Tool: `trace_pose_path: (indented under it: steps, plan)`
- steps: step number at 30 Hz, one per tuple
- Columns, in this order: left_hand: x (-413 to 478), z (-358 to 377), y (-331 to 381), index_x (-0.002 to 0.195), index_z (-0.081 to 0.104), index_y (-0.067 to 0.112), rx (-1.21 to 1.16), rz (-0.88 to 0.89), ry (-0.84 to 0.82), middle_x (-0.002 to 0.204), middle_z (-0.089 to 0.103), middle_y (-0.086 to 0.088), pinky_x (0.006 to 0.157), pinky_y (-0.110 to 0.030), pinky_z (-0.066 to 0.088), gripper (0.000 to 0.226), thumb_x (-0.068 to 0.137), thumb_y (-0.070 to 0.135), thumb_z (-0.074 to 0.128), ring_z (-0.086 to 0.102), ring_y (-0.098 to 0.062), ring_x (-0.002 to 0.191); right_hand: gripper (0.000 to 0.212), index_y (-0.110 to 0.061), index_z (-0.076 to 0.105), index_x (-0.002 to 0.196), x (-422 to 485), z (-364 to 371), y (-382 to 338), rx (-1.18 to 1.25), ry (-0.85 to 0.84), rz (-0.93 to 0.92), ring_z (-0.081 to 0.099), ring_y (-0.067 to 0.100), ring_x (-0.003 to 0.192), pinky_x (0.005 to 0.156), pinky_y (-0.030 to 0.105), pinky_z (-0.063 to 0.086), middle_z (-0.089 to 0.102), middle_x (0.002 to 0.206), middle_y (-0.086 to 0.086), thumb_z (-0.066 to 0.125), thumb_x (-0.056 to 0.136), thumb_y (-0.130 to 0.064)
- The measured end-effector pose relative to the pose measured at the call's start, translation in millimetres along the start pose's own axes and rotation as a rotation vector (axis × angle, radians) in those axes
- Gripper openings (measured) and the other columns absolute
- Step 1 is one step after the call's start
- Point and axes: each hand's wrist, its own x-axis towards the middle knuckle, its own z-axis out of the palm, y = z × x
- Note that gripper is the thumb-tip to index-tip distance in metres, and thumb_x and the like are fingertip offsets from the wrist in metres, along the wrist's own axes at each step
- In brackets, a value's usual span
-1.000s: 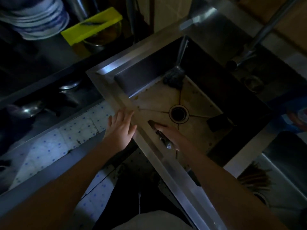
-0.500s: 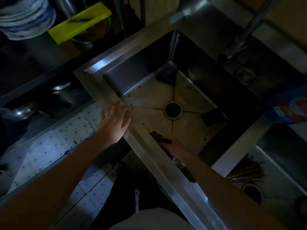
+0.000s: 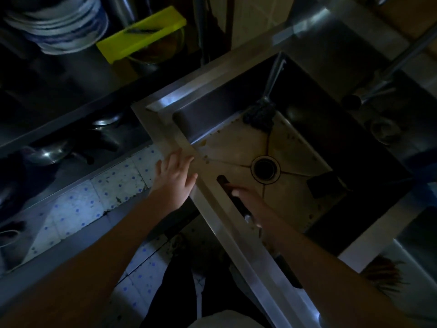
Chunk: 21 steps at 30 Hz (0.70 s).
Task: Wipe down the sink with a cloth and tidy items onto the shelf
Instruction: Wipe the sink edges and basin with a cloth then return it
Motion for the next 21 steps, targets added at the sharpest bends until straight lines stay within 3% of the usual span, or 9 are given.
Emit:
trace_pose_path:
  steps: [3, 6, 9, 14, 17, 21]
  plan:
    - [0.9, -1.9, -6.5, 0.129, 0.049, 0.01, 0.002, -0.025, 0.007, 0.133, 0.047, -0.02, 0.101, -0.052, 0.035, 0.046, 0.09, 0.033, 0.053, 0.047, -0.035, 0.121, 0.024, 0.006, 0.064, 0.111, 23.0, 17.1, -26.6, 0.074, -0.041, -0.117, 0.059, 0.033, 0.108, 0.094, 0.039, 0.046, 0.06, 0.106, 0.014, 0.052, 0.093, -0.006]
    - [0.7, -0.7, -9.2, 0.13, 0.049, 0.011, 0.011, -0.03, 0.001, 0.132, 0.047, -0.019, 0.101, -0.052, 0.035, 0.046, 0.09, 0.034, 0.053, 0.048, -0.034, 0.119, 0.027, -0.003, 0.064, 0.114, 29.8, 27.0, -40.8, 0.11, -0.005, -0.201, 0.061, 0.016, 0.081, 0.076, 0.019, 0.049, 0.061, 0.104, 0.011, 0.049, 0.092, 0.003]
    - [0.4, 1.0, -6.5, 0.131, 0.048, 0.013, 0.022, -0.029, -0.005, 0.134, 0.045, -0.019, 0.102, -0.051, 0.034, 0.046, 0.09, 0.035, 0.052, 0.046, -0.034, 0.121, 0.031, -0.007, 0.061, 0.122, 24.3, 21.4, -32.4, 0.006, -0.061, -0.24, 0.058, 0.011, 0.092, 0.07, 0.007, 0.046, 0.06, 0.109, 0.005, 0.05, 0.094, -0.002]
    - [1.1, 3.2, 4.6, 0.132, 0.045, 0.014, 0.045, 0.005, -0.03, 0.138, 0.041, -0.018, 0.102, -0.048, 0.031, 0.048, 0.09, 0.036, 0.052, 0.04, -0.033, 0.126, 0.03, -0.007, 0.059, 0.124, -11.6, -9.6, 14.5, -0.087, -0.047, -0.12, 0.054, 0.031, 0.122, 0.089, 0.022, 0.044, 0.059, 0.129, 0.016, 0.051, 0.095, -0.007]
    - [0.8, 2.9, 9.6, 0.131, 0.045, 0.013, 0.044, 0.023, -0.041, 0.141, 0.038, -0.019, 0.103, -0.05, 0.03, 0.047, 0.09, 0.034, 0.053, 0.038, -0.035, 0.128, 0.031, -0.002, 0.061, 0.123, -42.2, -32.2, 49.2, -0.115, -0.013, -0.002, 0.057, 0.035, 0.117, 0.096, 0.031, 0.046, 0.06, 0.126, 0.021, 0.054, 0.093, -0.002]
    - [0.2, 3.4, 11.4, 0.131, 0.044, 0.012, 0.05, 0.029, -0.058, 0.142, 0.036, -0.02, 0.104, -0.05, 0.029, 0.048, 0.09, 0.035, 0.052, 0.036, -0.034, 0.13, 0.027, 0.003, 0.064, 0.116, -61.5, -54.0, 81.0, -0.049, 0.049, 0.214, 0.06, 0.04, 0.11, 0.085, 0.034, 0.052, 0.062, 0.119, 0.027, 0.057, 0.09, 0.001]
